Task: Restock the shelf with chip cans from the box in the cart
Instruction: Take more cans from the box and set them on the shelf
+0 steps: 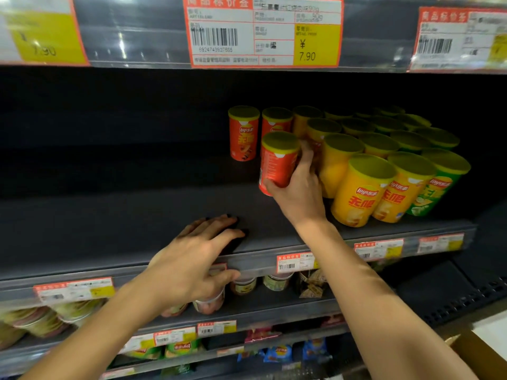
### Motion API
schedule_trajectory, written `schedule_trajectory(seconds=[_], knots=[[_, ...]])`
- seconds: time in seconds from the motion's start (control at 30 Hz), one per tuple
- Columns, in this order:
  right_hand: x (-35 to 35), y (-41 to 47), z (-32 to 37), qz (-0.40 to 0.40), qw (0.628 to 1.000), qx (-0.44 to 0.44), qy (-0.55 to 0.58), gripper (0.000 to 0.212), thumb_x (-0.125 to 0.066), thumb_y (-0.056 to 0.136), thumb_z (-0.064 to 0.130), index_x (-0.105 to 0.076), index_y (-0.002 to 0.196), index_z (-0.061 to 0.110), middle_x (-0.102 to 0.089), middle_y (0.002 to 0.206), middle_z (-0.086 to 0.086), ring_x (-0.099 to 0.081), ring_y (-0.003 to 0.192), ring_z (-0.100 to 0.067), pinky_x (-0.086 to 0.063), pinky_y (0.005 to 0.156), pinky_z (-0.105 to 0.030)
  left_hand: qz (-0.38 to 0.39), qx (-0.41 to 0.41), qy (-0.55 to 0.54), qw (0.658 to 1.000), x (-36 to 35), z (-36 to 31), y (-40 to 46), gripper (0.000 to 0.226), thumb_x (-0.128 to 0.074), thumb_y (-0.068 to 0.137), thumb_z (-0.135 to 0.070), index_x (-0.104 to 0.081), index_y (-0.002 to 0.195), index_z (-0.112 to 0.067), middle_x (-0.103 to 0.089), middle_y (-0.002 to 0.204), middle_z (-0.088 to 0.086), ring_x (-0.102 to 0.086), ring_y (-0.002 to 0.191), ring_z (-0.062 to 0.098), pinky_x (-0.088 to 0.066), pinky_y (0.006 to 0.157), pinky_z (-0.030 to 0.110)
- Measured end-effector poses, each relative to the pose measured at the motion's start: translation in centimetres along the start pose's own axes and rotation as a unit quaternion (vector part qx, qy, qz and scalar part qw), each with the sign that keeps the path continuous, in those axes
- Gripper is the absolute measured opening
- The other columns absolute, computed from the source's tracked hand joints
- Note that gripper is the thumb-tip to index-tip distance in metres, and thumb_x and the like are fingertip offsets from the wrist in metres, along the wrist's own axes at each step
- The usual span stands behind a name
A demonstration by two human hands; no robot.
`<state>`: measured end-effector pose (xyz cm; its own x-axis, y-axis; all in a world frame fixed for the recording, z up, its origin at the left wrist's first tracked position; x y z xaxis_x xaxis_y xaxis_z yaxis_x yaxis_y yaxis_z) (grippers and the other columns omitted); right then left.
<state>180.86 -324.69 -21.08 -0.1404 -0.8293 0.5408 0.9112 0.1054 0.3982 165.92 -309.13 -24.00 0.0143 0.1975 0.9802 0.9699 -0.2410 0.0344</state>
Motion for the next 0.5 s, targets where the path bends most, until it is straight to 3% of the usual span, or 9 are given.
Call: schedule_trajectory(seconds=[0.17, 0.37, 0.5], knots=[[-0.8, 1.3, -0.4, -0.037, 0.999, 0.013, -0.01, 0.096, -0.083, 0.078, 0.027, -0.022, 0.151, 0.019, -0.05, 0.141, -0.014, -0.059, 0.12, -0.035, -0.051, 0.098, -0.045, -0.001, 0.002, 0.007, 1.0, 0.0, -0.2, -0.2, 0.072, -0.055, 0.089, -0.06, -0.024, 0.151, -0.038, -0.009, 0.163, -0.011, -0.013, 0.149, 0.014, 0.0, 0.113, 0.02], [-1.5, 2.3, -1.1, -0.075, 0.996, 0.011, -0.046, 0.098, -0.081, 0.081, 0.028, -0.018, 0.155, 0.016, -0.036, 0.148, -0.02, -0.048, 0.13, -0.041, -0.047, 0.103, -0.05, -0.018, -0.011, 0.012, 1.0, 0.1, -0.5, -0.3, 0.07, -0.054, 0.089, -0.061, -0.028, 0.149, -0.037, -0.015, 0.162, -0.01, -0.016, 0.149, 0.01, 0.005, 0.113, 0.018], [-1.9, 2.9, -1.1, -0.103, 0.991, 0.007, -0.081, 0.095, -0.079, 0.083, 0.027, -0.02, 0.155, 0.01, -0.037, 0.144, -0.027, -0.048, 0.127, -0.046, -0.048, 0.101, -0.054, -0.024, -0.01, 0.025, 0.999, 0.0, -0.4, -0.3, 0.07, -0.039, 0.085, -0.069, -0.033, 0.147, -0.037, -0.02, 0.161, -0.009, -0.016, 0.148, 0.008, 0.006, 0.117, 0.024]])
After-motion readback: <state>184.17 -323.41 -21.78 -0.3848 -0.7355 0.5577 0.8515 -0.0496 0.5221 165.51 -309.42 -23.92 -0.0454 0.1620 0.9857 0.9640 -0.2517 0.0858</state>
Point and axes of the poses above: each hand's wrist, its own y-axis towards the middle knuckle, its own x-axis out of the back of the hand, z = x × y, the point moved 6 cm from there along y, towards the middle knuckle
